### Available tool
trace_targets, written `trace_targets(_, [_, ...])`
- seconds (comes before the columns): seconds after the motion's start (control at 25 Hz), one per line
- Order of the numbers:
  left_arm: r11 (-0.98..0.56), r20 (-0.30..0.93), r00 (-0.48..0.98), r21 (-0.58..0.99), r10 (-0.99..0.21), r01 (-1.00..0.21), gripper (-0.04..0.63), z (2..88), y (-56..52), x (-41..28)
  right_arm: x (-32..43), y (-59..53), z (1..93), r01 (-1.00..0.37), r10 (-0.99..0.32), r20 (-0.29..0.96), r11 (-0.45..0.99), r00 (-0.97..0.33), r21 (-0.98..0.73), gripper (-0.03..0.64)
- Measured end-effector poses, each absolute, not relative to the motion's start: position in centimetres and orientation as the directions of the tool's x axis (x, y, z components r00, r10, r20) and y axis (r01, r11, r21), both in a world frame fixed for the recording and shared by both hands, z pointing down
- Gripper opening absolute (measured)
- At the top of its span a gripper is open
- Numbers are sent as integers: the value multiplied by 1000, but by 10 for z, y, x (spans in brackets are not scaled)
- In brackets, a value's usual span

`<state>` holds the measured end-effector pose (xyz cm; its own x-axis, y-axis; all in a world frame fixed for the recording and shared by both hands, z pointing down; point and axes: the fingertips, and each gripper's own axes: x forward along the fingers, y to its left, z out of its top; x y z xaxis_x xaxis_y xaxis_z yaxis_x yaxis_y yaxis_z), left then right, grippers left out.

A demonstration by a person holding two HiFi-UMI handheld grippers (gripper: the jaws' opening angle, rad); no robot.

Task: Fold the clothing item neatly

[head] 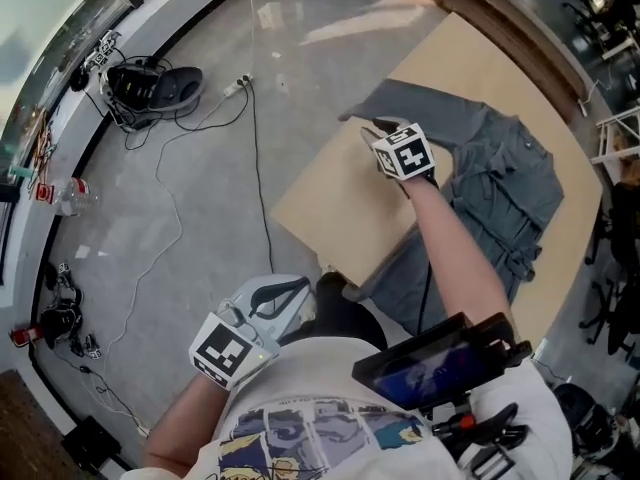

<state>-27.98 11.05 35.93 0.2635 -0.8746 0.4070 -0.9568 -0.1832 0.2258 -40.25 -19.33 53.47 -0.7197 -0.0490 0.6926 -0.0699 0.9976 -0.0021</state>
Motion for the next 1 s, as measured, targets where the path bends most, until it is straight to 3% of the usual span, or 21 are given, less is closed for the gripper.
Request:
trace_targets(0.36, [-108,441,221,266,-870,-958,8,374,90,-311,-455,-219,577,84,18,779,995,-626,44,154])
trace_targets(0.88, [-79,472,223,304,-853,-949,8,392,79,-324,-460,-237,611,96,89,806,995,-585,-40,186])
trace_targets(1.0, [-79,474,225,307,-852,-948,8,394,76,-325,-460,-239,611,86,75,804,996,-590,-29,154])
